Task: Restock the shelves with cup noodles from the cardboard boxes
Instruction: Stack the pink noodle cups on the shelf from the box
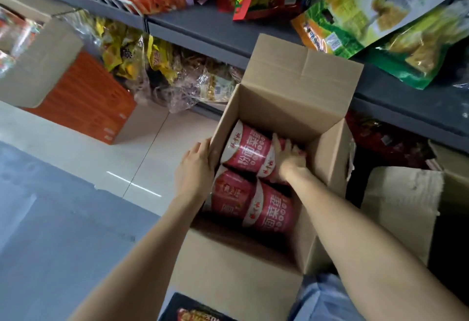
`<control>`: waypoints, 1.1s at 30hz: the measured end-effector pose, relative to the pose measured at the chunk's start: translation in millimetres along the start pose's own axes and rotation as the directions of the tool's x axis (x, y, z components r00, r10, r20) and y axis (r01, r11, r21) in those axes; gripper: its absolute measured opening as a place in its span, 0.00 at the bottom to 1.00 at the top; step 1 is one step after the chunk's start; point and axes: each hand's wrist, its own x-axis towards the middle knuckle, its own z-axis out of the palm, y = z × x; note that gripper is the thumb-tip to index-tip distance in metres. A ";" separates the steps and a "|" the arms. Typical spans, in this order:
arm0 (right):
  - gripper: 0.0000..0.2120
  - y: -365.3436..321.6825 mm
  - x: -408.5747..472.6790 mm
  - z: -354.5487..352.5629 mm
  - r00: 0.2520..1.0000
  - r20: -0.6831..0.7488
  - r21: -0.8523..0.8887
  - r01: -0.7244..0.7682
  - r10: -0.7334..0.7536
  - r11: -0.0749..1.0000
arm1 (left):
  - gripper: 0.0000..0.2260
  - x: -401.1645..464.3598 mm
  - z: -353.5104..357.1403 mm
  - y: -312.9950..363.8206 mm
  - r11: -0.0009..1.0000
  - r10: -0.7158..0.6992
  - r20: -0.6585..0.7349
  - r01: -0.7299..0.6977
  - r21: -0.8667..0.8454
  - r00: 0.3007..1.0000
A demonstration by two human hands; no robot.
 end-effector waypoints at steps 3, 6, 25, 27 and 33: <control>0.66 4.8 10.7 12.1 0.998 0.059 0.071 0.013 -0.017 0.997 | 0.13 -0.2 2.1 -0.8 1.000 0.008 -0.002 -0.008 0.004 1.000; 0.68 12.1 18.7 17.1 0.999 -0.006 0.057 0.048 -0.048 0.997 | 0.14 -0.7 2.7 -0.8 1.000 -0.016 0.009 0.016 0.002 1.000; 0.56 30.0 -170.7 -79.5 0.800 -0.598 0.346 0.306 -0.043 0.887 | 0.13 -2.4 -5.9 2.0 0.997 -0.071 0.080 0.071 0.004 0.994; 0.56 43.1 -187.2 -78.2 0.740 -0.665 0.580 0.432 0.096 0.691 | 0.16 -7.3 -10.9 7.3 0.994 -0.111 0.058 0.110 0.023 0.992; 0.57 82.6 -192.4 -54.5 0.562 -0.677 0.711 0.667 0.475 0.224 | 0.16 -19.0 -7.1 49.0 0.961 0.275 -0.130 -0.271 0.045 0.953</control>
